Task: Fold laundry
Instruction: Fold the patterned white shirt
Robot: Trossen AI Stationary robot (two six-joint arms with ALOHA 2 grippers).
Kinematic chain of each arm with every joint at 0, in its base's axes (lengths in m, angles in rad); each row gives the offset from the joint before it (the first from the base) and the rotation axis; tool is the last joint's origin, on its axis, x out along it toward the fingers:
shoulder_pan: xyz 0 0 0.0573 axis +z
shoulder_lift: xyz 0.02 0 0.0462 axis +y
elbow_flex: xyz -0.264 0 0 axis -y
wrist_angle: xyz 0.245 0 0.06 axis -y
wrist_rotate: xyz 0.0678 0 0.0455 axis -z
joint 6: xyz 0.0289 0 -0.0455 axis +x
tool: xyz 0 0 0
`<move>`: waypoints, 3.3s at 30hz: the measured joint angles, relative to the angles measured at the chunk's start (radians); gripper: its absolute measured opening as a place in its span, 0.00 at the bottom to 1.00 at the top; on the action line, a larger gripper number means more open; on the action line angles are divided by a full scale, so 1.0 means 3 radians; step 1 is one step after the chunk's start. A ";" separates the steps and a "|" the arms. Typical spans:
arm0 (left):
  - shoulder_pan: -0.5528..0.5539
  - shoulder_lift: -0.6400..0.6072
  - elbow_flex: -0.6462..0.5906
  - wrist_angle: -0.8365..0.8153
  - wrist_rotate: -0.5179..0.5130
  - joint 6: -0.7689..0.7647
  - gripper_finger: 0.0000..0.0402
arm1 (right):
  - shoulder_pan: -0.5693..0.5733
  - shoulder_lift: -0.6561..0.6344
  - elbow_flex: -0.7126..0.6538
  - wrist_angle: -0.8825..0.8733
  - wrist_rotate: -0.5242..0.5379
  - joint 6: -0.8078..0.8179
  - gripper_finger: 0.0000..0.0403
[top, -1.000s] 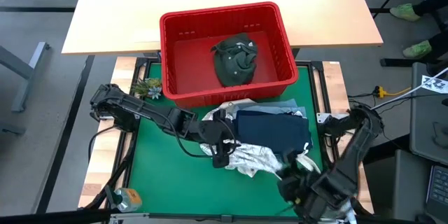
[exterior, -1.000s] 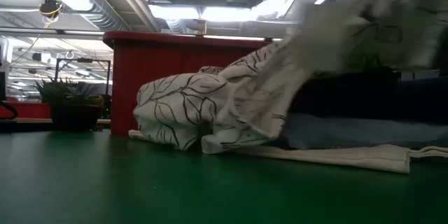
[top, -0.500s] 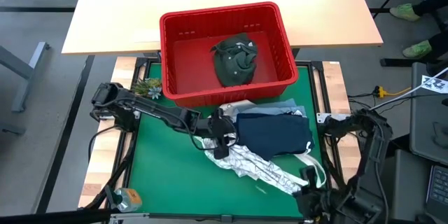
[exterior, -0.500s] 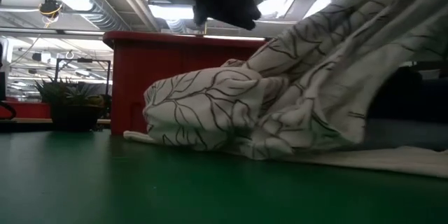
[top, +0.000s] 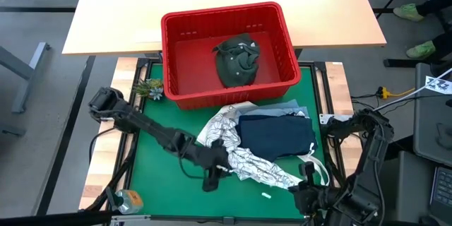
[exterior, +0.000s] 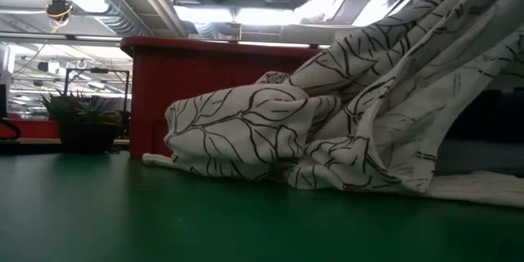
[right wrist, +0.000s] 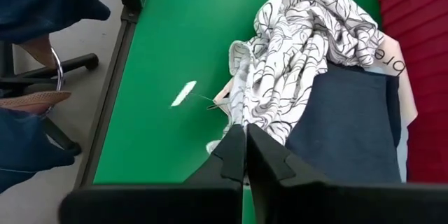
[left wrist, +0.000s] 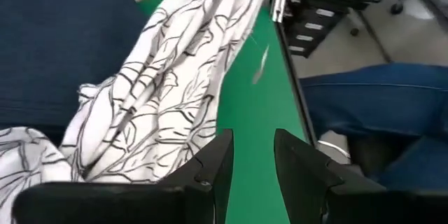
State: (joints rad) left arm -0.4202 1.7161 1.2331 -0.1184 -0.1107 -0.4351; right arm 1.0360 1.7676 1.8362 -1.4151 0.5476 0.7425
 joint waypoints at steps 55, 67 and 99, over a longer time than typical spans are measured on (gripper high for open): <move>-0.0200 0.1200 0.0087 0.1196 -0.0132 -0.0727 0.01 | -0.0789 -0.0114 0.0123 -0.0011 0.0571 -0.1375 0.01; -0.0398 0.0587 0.0242 0.1255 0.0056 -0.0810 0.00 | -0.1480 -0.0385 0.0169 -0.0481 0.0741 -0.1995 0.01; -0.0150 0.1093 0.0472 0.1909 -0.0588 -0.0790 0.00 | -0.2668 -0.1501 -0.1089 -0.0463 -0.0411 -0.2448 0.01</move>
State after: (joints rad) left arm -0.4652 2.0438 1.3746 0.4543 -0.2871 -0.6720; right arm 0.2356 1.3174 1.5096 -1.5540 0.4244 0.0080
